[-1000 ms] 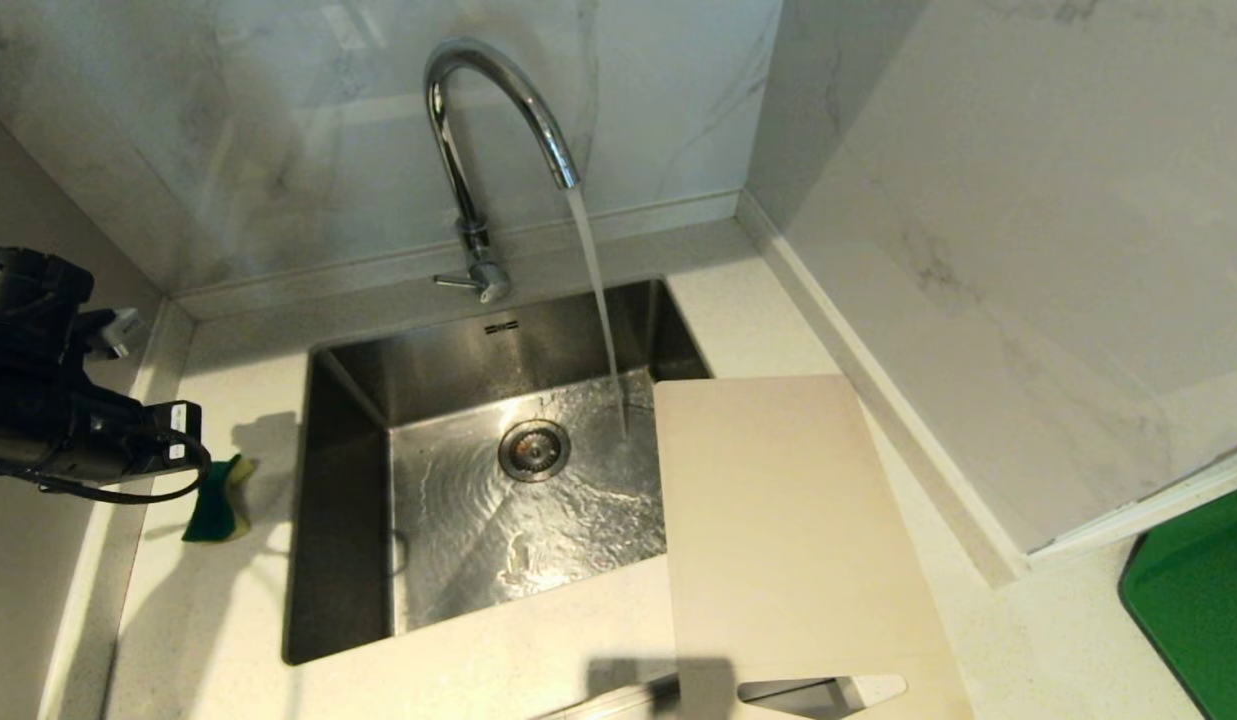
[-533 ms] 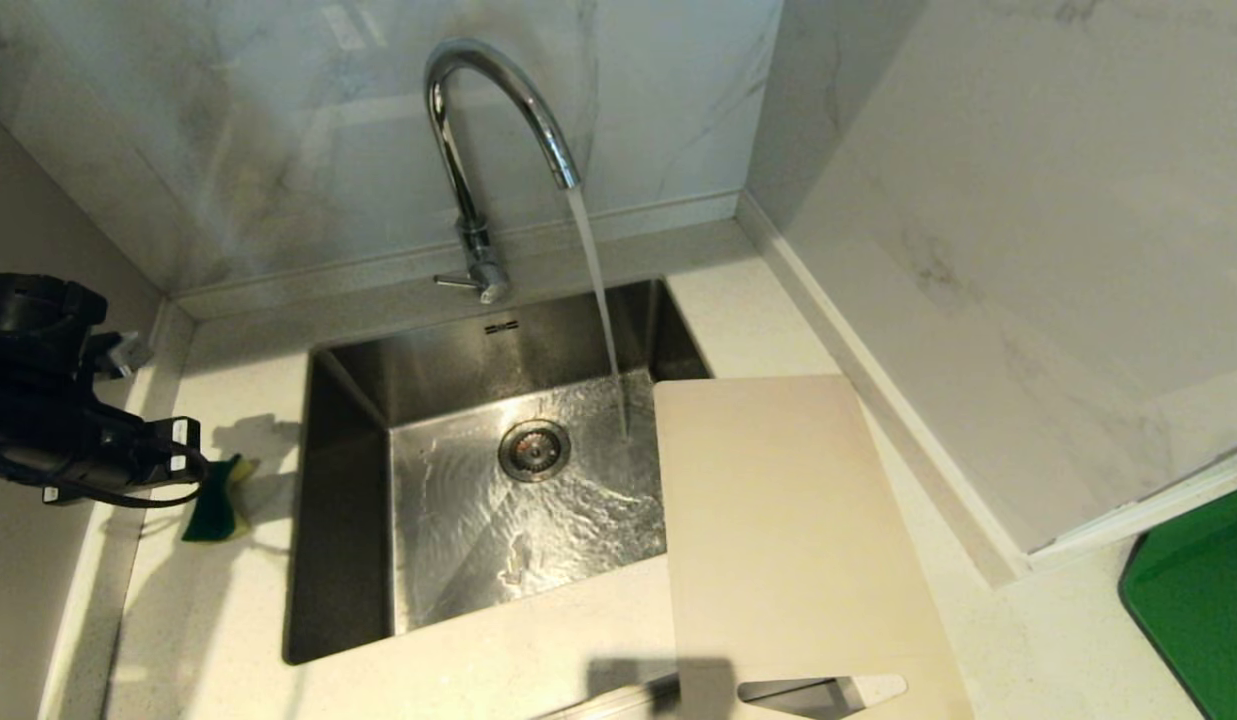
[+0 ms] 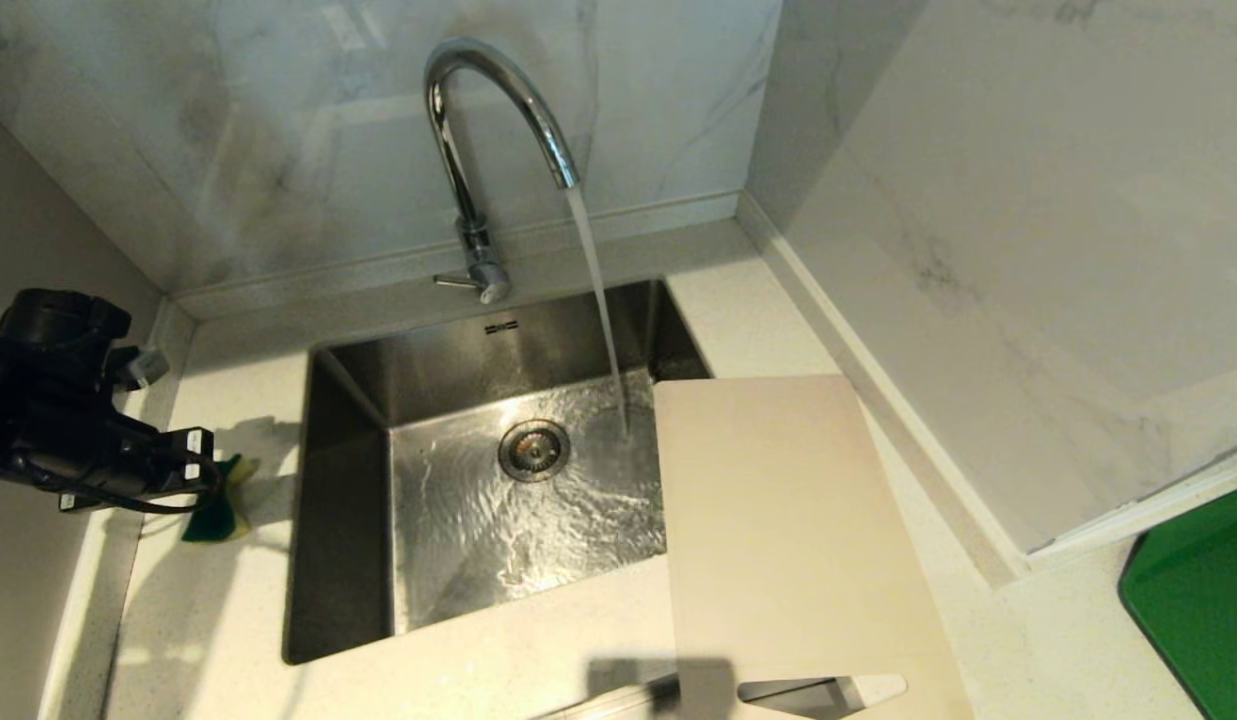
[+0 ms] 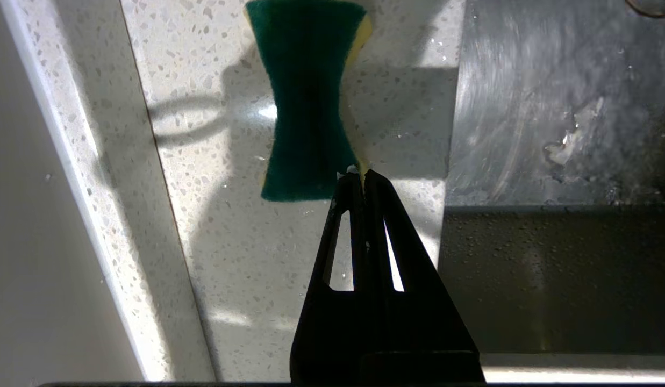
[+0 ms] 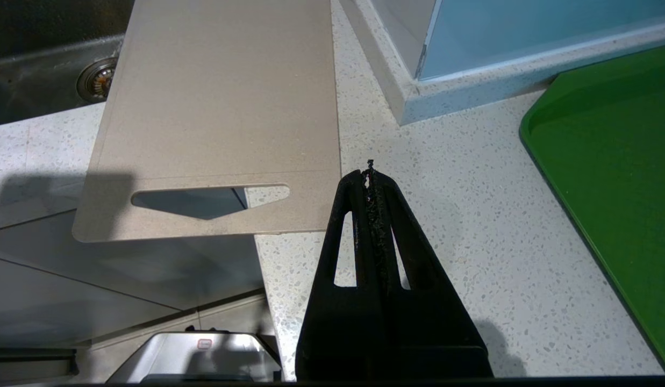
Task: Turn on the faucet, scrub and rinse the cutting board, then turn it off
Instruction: Pick up the cleaning cloth
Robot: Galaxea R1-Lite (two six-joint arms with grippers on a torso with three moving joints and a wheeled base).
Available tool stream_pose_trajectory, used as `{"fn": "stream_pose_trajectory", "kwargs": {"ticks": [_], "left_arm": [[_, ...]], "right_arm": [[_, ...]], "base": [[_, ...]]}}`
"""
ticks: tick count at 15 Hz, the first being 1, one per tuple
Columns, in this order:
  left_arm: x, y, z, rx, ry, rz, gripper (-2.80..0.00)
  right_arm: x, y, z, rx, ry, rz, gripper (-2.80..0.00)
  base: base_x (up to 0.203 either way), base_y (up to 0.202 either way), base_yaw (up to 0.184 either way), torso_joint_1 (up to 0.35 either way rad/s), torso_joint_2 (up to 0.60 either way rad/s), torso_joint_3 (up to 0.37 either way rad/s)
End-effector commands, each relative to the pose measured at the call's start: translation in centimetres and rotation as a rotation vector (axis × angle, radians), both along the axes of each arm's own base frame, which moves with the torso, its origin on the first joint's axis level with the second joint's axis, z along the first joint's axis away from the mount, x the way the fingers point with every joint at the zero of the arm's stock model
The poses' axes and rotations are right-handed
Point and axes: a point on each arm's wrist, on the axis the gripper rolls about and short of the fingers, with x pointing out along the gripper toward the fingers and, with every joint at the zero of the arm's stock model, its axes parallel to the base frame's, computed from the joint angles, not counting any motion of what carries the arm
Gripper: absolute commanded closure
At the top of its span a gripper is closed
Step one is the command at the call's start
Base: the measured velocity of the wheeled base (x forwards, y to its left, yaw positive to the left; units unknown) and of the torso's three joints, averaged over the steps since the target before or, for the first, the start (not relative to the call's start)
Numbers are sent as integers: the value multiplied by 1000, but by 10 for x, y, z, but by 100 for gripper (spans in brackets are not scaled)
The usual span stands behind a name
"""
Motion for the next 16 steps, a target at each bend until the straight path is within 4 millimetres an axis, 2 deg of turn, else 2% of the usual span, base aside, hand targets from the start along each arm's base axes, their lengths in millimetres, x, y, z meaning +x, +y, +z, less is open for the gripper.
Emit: {"fn": "stream_pose_trajectory", "kwargs": {"ticks": [1, 5, 12, 13, 14, 16], "left_arm": [[5, 0, -6, 0, 19, 2, 0], [14, 1, -9, 2, -20, 4, 0], [17, 2, -16, 3, 5, 14, 0], [18, 2, -18, 0, 8, 15, -156], [19, 3, -19, -2, 11, 20, -280], [20, 9, -23, -3, 24, 37, -280]], "right_arm": [[0, 0, 0, 0, -1, -1, 0], [0, 0, 0, 0, 1, 1, 0], [0, 0, 0, 0, -1, -1, 0], [0, 0, 0, 0, 0, 0, 0], [0, 0, 0, 0, -1, 0, 0], [0, 0, 0, 0, 0, 0, 0]], "base": [[0, 0, 0, 0, 0, 0], [0, 0, 0, 0, 0, 0], [0, 0, 0, 0, 0, 0], [0, 0, 0, 0, 0, 0], [0, 0, 0, 0, 0, 0], [0, 0, 0, 0, 0, 0]]}}
